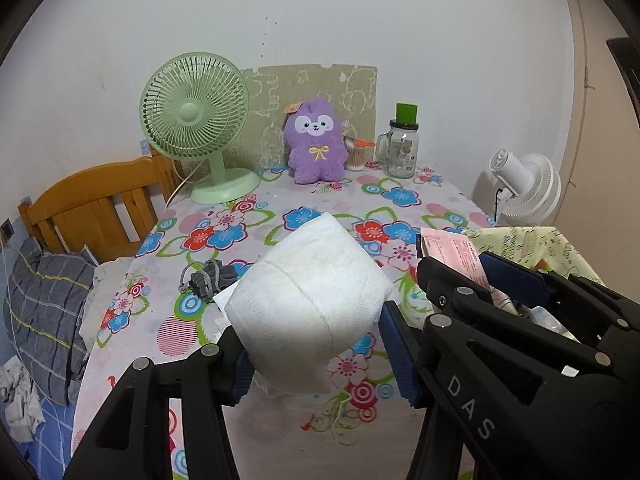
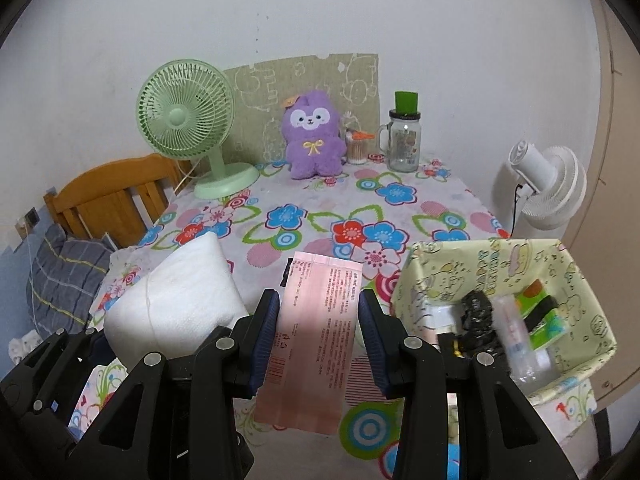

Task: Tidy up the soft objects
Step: 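Carry the white pad and pink packet with both tools to the paper box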

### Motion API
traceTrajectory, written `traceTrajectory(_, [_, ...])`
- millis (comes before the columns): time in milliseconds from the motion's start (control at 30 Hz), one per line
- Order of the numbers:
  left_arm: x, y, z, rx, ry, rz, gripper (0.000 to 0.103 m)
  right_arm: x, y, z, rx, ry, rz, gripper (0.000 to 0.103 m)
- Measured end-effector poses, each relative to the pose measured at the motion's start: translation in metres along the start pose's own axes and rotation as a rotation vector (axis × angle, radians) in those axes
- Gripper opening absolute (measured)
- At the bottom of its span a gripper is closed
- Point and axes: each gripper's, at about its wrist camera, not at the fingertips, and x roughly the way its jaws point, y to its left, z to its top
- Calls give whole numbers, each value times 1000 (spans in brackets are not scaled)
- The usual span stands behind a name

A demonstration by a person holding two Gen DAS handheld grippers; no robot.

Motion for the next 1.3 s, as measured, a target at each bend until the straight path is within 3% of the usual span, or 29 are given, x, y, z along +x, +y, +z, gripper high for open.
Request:
traceTrajectory(600, [-20,-43,2,19,-52,-20,58,-35,-38,-1,-18,-64,-12,44])
traceTrajectory(1300, [-12,-102,13,63,-59,-70,58,-43,-98,3,17,-84,-56,44])
